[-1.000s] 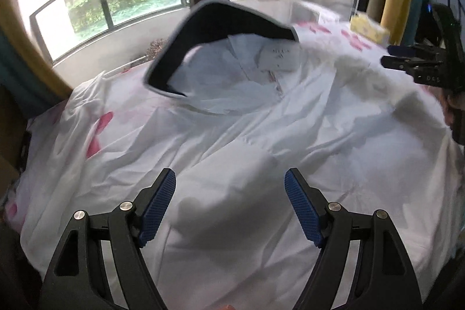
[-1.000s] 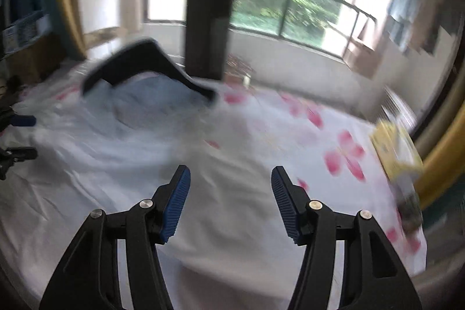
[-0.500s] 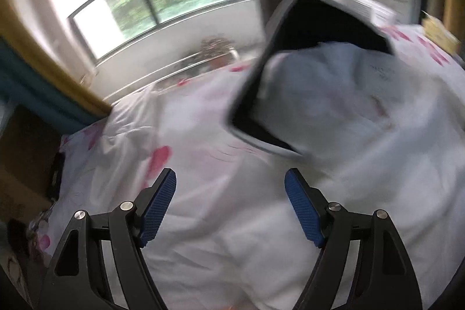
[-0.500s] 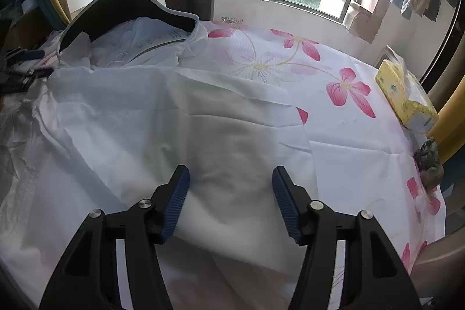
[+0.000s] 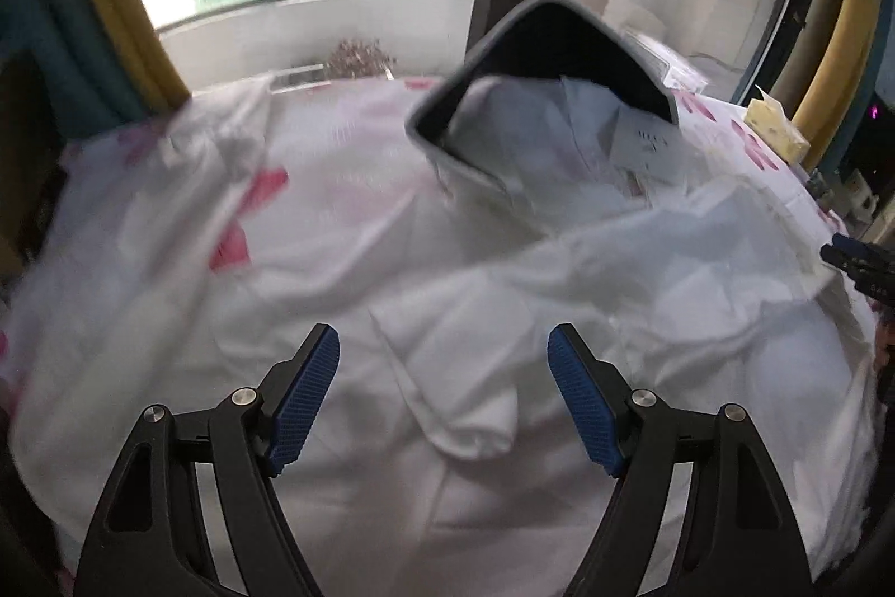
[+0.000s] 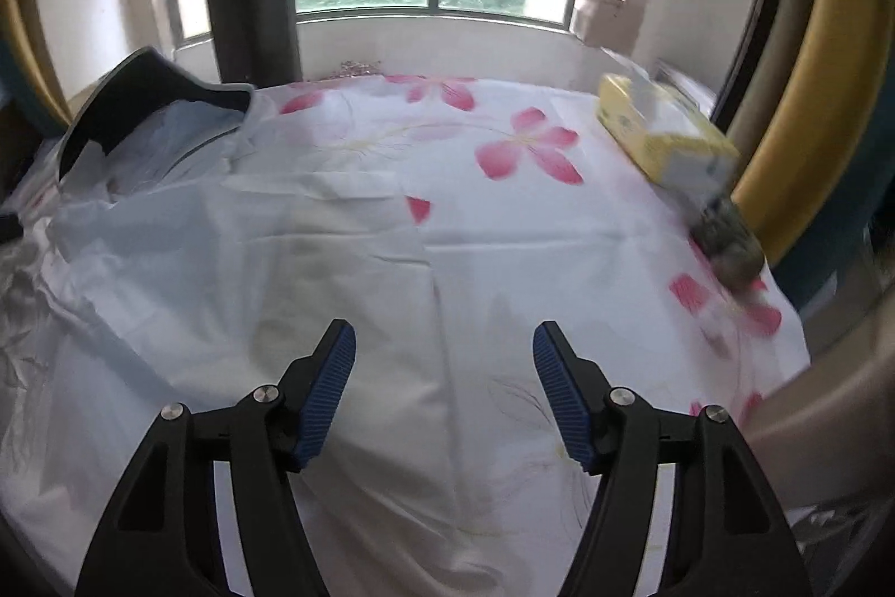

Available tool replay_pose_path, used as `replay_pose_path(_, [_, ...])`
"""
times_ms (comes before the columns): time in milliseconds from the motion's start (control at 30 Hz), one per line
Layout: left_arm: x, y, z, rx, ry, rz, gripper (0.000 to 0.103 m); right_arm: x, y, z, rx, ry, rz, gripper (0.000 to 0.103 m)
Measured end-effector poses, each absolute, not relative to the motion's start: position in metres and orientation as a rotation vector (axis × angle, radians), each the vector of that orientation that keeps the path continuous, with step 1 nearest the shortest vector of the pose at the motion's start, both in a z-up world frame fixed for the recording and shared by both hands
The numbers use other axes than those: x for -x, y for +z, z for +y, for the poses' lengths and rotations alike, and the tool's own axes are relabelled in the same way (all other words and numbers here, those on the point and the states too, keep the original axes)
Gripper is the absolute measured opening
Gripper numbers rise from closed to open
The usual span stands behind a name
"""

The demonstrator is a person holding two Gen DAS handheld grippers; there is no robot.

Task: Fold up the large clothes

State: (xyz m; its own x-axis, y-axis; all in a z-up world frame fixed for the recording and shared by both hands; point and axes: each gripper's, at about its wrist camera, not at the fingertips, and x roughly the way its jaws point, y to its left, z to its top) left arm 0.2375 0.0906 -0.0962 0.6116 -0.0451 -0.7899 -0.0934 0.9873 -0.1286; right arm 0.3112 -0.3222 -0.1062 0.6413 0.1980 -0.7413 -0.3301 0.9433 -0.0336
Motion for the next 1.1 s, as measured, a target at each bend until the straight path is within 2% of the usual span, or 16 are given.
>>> replay_pose_path(67, [-0.237, -0.105, 0.091, 0.181, 0.015, 0.941, 0.07, -0.308, -0.111, -0.323, 0.185, 0.305, 0.838, 0.066])
replay_pose_path(167, [-0.232, -0.108, 0.088, 0.147, 0.041, 0.937, 0.061, -0.303, -0.119, -0.322, 0.196, 0.299, 0.853, 0.066])
replay_pose_path(200, [-0.231, -0.108, 0.088, 0.15, 0.048, 0.939, 0.055, -0.301, -0.123, -0.322, 0.194, 0.307, 0.861, 0.062])
replay_pose_path(400, [-0.222, -0.107, 0.088, 0.154, 0.071, 0.951, 0.049, -0.29, -0.126, -0.318, 0.199, 0.367, 0.85, 0.027])
replay_pose_path(767, [-0.199, -0.089, 0.102, 0.201, 0.105, 0.908, 0.049, -0.269, -0.113, -0.312, 0.265, 0.334, 0.824, 0.027])
replay_pose_path(1100, [-0.187, -0.068, 0.159, 0.197, 0.18, 0.863, 0.049, -0.252, -0.09, -0.3, 0.231, 0.336, 0.777, 0.027])
